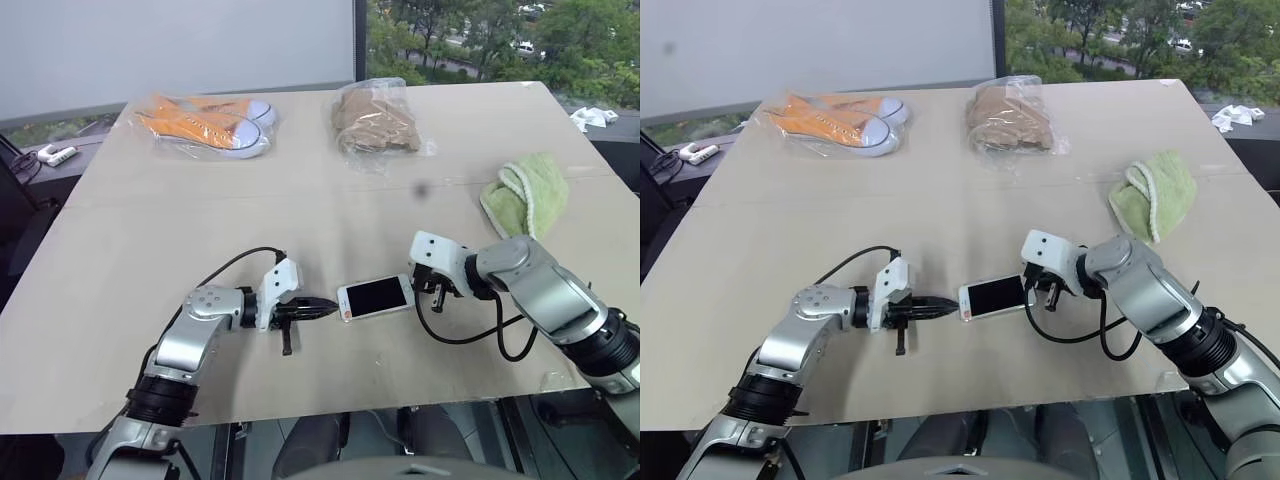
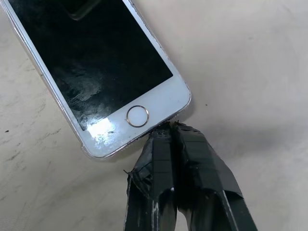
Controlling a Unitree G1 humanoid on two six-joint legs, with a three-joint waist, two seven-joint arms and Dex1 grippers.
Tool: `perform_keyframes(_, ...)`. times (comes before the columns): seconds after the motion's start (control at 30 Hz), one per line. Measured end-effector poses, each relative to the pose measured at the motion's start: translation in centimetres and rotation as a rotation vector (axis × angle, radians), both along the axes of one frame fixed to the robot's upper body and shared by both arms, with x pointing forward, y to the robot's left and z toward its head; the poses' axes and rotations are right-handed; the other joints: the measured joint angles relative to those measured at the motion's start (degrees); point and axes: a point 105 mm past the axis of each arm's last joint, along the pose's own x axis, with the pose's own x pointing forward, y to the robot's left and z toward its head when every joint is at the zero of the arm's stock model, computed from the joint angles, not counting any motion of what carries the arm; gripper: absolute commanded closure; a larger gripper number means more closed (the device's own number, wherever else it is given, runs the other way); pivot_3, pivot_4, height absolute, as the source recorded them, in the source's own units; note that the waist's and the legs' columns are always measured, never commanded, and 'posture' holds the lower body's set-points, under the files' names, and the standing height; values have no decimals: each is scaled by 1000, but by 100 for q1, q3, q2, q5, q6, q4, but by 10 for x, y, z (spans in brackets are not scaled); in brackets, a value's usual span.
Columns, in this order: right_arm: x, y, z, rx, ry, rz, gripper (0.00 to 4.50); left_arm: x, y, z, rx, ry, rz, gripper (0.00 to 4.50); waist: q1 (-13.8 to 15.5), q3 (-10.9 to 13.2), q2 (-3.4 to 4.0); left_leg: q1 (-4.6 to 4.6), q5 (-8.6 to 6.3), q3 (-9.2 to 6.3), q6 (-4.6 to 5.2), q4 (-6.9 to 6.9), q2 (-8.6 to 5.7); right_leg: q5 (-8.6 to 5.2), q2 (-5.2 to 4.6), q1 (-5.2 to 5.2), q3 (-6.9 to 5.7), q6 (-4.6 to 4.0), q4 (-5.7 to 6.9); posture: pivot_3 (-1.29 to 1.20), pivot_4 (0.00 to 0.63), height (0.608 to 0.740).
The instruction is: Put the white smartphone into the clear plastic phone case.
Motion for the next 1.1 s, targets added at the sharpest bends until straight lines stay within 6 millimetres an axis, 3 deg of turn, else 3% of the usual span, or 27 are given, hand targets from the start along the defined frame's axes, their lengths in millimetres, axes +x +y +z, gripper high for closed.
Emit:
perform_keyframes(0.37, 0, -15, 12, 26, -15, 47, 4342, -3, -3, 6, 34, -25, -5, 4500, -76, 10, -5, -21, 0, 1, 0, -16, 4, 0, 5, -22, 4, 1, -14, 0, 150, 740)
perform_keyframes(0.43, -3, -15, 9, 32, -3, 56, 4342, 4, 10, 11, 43, -39, 60, 4500, -103, 21, -6, -22, 0, 1, 0, -15, 5, 0, 5, -22, 5, 0, -15, 0, 150, 740)
perform_keyframes(0.67, 0, -19, 15, 41, -37, 48, 4342, 5, 24, 21, 55, -63, 88, 4500, -130, 23, -8, -22, 0, 1, 0, -12, 5, 0, 5, -21, 5, 1, -16, 0, 150, 740)
perform_keyframes(0.83, 9, -40, 21, 61, -102, -43, 4342, 2, 25, 29, 18, -58, 89, 4500, -114, 26, -9, -25, 0, 1, 0, -12, 5, 0, 4, -21, 5, 1, -18, 0, 150, 740)
perform_keyframes(0.97, 11, -49, 36, 150, -172, -114, 4342, 4, 11, 40, -76, -70, 87, 4500, -101, 25, -9, -24, 0, 1, 0, -12, 5, 0, 4, -21, 6, 1, -16, 0, 150, 740)
perform_keyframes(1.1, -3, -37, 42, 337, -200, -144, 4342, 2, -14, 37, -129, -48, 40, 4500, -61, 24, -11, -23, 0, 2, -1, -12, 5, 0, 6, -20, 9, 1, -14, 0, 150, 740)
